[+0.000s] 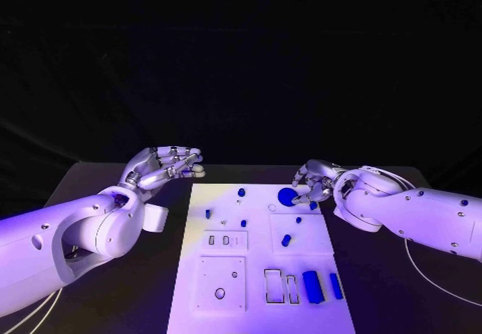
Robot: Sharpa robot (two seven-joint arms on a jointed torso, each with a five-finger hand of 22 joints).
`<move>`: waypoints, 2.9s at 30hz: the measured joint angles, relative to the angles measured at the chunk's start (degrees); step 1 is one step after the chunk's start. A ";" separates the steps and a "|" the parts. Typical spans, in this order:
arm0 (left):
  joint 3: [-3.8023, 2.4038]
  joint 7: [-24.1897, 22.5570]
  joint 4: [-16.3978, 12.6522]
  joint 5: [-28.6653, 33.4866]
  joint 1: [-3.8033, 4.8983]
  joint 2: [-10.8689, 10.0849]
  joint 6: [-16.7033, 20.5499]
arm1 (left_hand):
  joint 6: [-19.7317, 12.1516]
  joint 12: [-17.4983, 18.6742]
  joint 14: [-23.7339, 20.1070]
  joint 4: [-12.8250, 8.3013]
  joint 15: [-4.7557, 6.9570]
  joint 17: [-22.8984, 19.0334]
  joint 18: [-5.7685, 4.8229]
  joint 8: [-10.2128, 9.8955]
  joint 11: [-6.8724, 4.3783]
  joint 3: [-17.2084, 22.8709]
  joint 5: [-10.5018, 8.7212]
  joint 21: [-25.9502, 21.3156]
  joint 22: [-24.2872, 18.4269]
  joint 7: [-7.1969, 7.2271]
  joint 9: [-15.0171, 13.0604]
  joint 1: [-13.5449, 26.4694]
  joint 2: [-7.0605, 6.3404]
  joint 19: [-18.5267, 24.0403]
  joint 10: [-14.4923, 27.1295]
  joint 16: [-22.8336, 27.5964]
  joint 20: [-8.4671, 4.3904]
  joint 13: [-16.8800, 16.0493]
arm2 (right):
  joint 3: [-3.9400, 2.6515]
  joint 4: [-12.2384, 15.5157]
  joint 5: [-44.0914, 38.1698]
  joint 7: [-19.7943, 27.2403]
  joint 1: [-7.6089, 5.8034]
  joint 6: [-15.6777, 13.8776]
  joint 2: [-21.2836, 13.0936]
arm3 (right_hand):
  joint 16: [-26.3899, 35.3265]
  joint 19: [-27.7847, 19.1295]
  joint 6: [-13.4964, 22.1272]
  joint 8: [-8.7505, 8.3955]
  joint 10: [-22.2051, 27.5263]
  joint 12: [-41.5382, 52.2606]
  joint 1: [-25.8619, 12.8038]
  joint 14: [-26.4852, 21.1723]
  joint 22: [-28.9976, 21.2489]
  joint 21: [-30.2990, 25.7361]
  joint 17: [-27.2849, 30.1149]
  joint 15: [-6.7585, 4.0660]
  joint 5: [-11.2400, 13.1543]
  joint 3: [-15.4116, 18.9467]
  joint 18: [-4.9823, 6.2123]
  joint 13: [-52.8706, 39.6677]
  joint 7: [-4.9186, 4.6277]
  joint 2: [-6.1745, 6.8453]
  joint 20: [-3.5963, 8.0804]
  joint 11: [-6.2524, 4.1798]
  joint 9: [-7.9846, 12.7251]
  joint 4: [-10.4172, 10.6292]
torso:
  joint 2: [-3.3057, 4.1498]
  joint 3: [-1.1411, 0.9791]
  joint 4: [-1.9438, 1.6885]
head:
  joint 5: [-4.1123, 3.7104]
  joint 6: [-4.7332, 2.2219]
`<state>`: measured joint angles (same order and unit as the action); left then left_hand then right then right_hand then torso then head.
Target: Assemble the parts on the task board
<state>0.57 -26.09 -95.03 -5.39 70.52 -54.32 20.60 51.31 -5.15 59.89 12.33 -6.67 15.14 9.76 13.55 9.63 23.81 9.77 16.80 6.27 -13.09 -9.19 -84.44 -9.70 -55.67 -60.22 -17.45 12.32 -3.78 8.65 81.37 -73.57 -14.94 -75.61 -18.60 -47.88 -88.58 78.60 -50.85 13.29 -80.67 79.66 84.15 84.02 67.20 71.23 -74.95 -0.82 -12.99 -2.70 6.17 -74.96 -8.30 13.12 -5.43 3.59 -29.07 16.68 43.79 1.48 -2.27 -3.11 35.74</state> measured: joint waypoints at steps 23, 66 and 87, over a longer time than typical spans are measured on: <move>-0.01 0.14 -0.10 0.00 0.01 -0.15 -0.11 | 0.00 0.00 0.00 0.00 0.00 -0.01 0.00 0.00 0.00 0.00 0.00 0.00 0.00 0.00 0.00 0.00 0.00 0.00 0.00 0.00 0.00 0.00 | 0.02 -1.62 0.69 0.01 0.58 -0.06 2.24 | -0.22 0.40 -0.22 0.70 -0.82 1.28 0.58 0.00 1.20 0.77 0.02 0.00 0.00 -0.03 -0.64 0.02 0.22 -1.67 0.00 0.00 -0.20 -0.33 | 0.01 -0.06 -0.01 | 0.10 0.41; 0.00 0.70 0.35 0.00 0.00 0.28 -0.69 | 0.00 0.20 -0.21 -0.16 -0.21 0.19 0.00 -0.27 0.00 0.16 0.00 0.00 -0.09 0.00 0.00 0.00 0.01 0.19 0.00 0.27 0.18 0.00 | 0.12 8.70 -8.61 1.90 1.02 -12.07 1.27 | -0.66 1.54 -3.43 0.83 -3.07 4.09 1.15 0.02 5.00 3.16 0.04 -0.84 0.05 -14.58 -1.35 0.04 0.52 -2.41 1.15 -1.44 1.16 -0.31 | -0.10 -0.05 0.05 | 0.37 0.37; 0.00 0.98 0.84 0.00 0.00 1.01 -0.86 | 0.00 0.50 -0.21 -0.16 -0.21 0.29 0.00 -0.27 0.00 0.48 0.00 0.00 -0.16 0.00 0.00 0.00 0.00 0.18 0.00 0.26 0.18 0.00 | 0.91 6.97 -17.13 -3.29 2.93 -12.79 10.46 | -0.66 1.54 -3.43 0.91 -3.07 4.09 0.41 0.01 5.07 3.16 0.00 -0.84 -0.10 -15.59 -1.34 0.05 0.52 -1.94 1.14 -1.43 1.20 -0.42 | -0.03 0.01 -0.07 | 0.65 0.01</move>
<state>0.57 -25.11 -94.19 -5.39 70.52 -53.31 19.74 51.31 -4.65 59.67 12.17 -6.89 15.43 9.76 13.29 9.63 24.29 9.77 16.80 6.11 -13.09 -9.19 -84.44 -9.69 -55.49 -60.21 -17.19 12.50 -3.79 9.56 88.34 -90.70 -18.23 -72.68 -31.38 -37.42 -89.24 80.14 -54.28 14.20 -83.74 83.75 84.56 84.03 72.28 74.39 -74.94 -1.65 -13.09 -18.29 4.82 -74.91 -7.77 11.18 -4.29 2.15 -27.87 16.26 43.76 1.49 -2.34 -2.46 35.74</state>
